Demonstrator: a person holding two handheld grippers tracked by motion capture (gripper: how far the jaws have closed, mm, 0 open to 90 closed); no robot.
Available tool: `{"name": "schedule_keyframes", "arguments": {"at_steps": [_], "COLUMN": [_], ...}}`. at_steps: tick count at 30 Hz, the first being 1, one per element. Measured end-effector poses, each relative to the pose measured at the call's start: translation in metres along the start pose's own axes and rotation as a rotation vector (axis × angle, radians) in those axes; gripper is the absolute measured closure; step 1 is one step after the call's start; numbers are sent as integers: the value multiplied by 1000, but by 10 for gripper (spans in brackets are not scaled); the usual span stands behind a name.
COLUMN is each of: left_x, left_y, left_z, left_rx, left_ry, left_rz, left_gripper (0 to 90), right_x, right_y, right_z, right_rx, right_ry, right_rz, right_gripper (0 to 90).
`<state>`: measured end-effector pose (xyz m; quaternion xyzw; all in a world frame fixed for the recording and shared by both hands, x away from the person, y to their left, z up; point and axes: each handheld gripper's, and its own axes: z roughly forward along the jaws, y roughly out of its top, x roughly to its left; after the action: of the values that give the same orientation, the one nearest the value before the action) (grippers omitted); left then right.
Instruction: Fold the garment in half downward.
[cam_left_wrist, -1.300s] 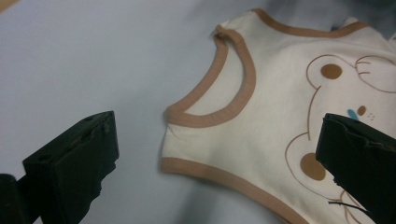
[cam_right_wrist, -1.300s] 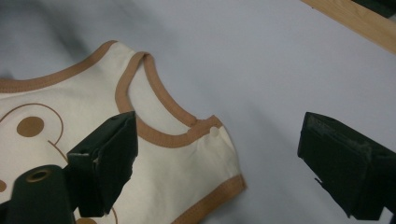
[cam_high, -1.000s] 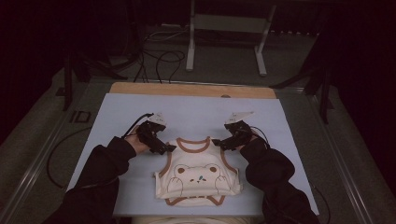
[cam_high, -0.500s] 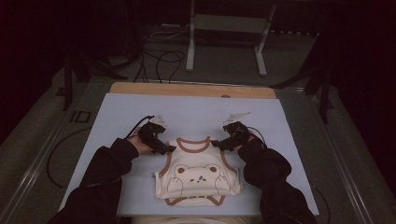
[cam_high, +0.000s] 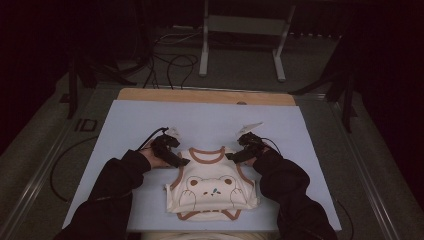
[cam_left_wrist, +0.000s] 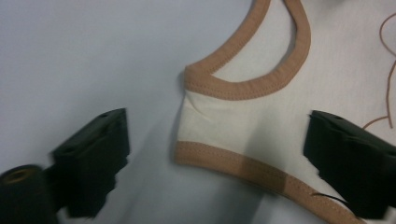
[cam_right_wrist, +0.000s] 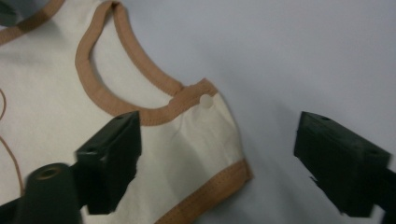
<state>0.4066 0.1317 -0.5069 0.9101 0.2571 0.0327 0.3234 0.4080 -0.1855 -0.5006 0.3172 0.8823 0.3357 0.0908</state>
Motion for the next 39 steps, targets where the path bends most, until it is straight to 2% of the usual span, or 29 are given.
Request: {"name": "schedule_keyframes", "arguments": {"at_steps": [1,2,3,6,7,9,13,16,24,27,31,35,39], "left_x": [1,1,0,1,2,2,5,5,4,3,2,2,1], "left_y": [0,0,0,0,-1,-1,-2,-1,3,4,5,6,6], "left_z": [1,1,2,2,3,4,3,3,5,5,6,6,5], "left_rx": [7,7,6,6,9,15,7,16,40,45,55,55,54], "left_ry": [-5,-5,0,6,7,11,12,16,39,22,-3,-3,-5], "left_rz": [2,2,5,10,3,3,-2,-4,-23,-18,-19,-19,-4], "left_gripper": [183,215,241,325,367,369,507,560,687,760,850,868,874], "right_x": [0,0,-2,-2,-3,-4,-4,-3,0,2,4,4,6], "right_y": [-1,-1,-1,-1,-1,-2,-3,-3,-2,-1,0,1,2], "right_z": [2,2,3,4,5,6,9,11,11,11,11,11,10], "right_rx": [8,8,12,21,29,28,57,77,81,90,97,99,109], "right_ry": [-5,-5,1,-6,1,3,7,-1,-9,-1,4,13,3], "right_rz": [-4,-4,3,-1,14,9,2,-10,-37,-58,-57,-49,-69], "right_gripper": [236,236,319,367,426,431,525,554,690,749,789,819,828]}}
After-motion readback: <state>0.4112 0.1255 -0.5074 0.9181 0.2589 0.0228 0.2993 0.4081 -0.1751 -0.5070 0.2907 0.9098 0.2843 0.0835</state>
